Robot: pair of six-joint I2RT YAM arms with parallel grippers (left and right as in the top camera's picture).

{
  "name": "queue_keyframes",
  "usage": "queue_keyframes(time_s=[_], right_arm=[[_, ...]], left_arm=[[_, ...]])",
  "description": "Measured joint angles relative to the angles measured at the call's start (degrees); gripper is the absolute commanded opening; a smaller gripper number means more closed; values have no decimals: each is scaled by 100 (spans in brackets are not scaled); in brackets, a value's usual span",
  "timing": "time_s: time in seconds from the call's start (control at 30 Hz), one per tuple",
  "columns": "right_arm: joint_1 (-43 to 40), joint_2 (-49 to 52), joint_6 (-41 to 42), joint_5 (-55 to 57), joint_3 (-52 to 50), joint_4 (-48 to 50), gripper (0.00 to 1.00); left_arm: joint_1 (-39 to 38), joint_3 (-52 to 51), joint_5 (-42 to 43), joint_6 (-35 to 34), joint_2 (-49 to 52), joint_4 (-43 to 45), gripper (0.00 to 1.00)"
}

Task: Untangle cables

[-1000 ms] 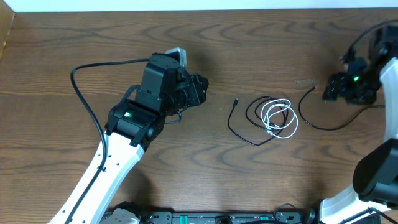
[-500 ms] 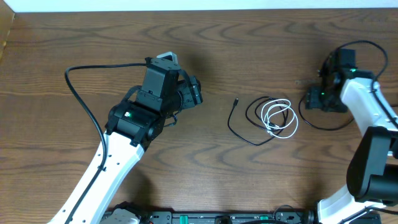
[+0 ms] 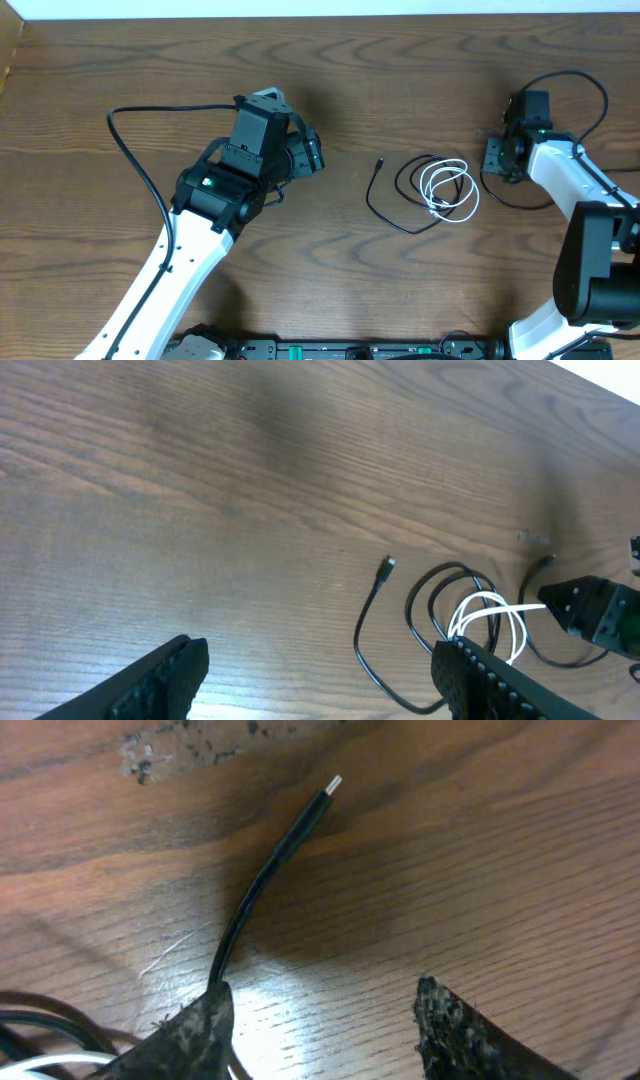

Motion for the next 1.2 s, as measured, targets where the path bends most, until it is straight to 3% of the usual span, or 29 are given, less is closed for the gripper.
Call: queue_keyframes(time_s=[0.1, 0.5, 0.57, 0.73, 0.8, 1.2], right_arm=[[0, 0, 308, 0, -118, 223, 47], [4, 205, 1062, -4, -420, 955, 45], [20, 223, 1095, -2, -420, 1005, 40], [120, 240, 1143, 37, -420, 1082, 9], [149, 243, 1156, 52, -420, 1080, 1], [59, 245, 1134, 39, -407, 1067, 1]], left_arm=[[0, -2, 0, 0, 0, -44, 77], [0, 0, 4, -2, 22, -170, 77], [0, -2, 4, -4, 22, -168, 77], [0, -2, 7, -2, 22, -168, 77], [0, 0, 7, -2, 22, -168, 77], [0, 0, 4, -2, 22, -168, 77]])
